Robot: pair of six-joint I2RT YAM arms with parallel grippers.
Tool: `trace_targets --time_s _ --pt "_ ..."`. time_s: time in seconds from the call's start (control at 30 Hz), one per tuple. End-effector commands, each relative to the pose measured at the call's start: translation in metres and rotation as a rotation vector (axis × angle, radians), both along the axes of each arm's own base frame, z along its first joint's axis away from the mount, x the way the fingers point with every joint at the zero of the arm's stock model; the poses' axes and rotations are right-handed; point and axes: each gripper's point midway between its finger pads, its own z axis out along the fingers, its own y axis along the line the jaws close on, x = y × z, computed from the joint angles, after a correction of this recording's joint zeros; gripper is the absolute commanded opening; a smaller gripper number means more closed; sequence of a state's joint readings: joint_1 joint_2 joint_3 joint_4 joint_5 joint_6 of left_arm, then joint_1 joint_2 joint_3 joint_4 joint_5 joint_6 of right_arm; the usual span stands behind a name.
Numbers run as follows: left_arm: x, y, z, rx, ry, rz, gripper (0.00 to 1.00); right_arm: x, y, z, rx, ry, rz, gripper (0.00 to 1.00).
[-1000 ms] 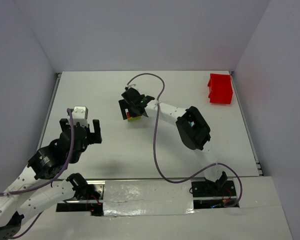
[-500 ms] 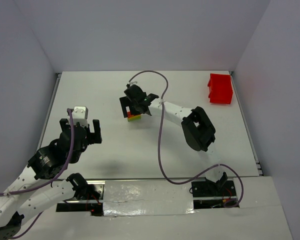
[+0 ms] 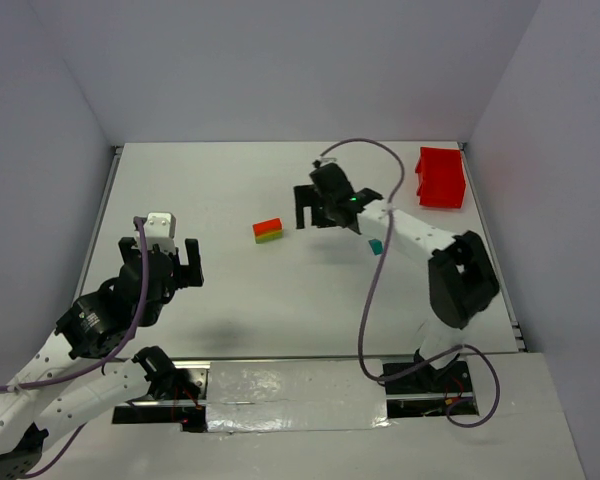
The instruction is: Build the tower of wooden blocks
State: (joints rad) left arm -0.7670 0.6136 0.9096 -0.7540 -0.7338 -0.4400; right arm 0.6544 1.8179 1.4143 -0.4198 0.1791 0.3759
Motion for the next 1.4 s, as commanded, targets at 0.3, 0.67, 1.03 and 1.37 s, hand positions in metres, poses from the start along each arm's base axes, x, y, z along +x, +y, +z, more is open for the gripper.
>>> trace_targets --time_s 0.3,0.67,1.03,1.37 --pt "0.010 -0.012 -0.004 0.019 0.011 -0.041 0.99 -0.021 -0.142 0.011 -0.057 -0.053 -0.120 0.90" --pt "0.011 -0.024 -0.011 0.022 0.028 -0.102 0.99 -0.009 -0.189 -0.034 -0.193 0.063 -0.158 0.75" --pt "0.013 -0.028 -0.016 0.039 0.050 -0.114 1.00 -0.004 -0.200 -0.083 -0.163 0.214 -0.165 0.66" --pt "0.014 -0.029 -0.018 0.044 0.056 -0.116 0.99 -0.010 -0.193 -0.072 -0.105 0.194 -0.172 0.28"
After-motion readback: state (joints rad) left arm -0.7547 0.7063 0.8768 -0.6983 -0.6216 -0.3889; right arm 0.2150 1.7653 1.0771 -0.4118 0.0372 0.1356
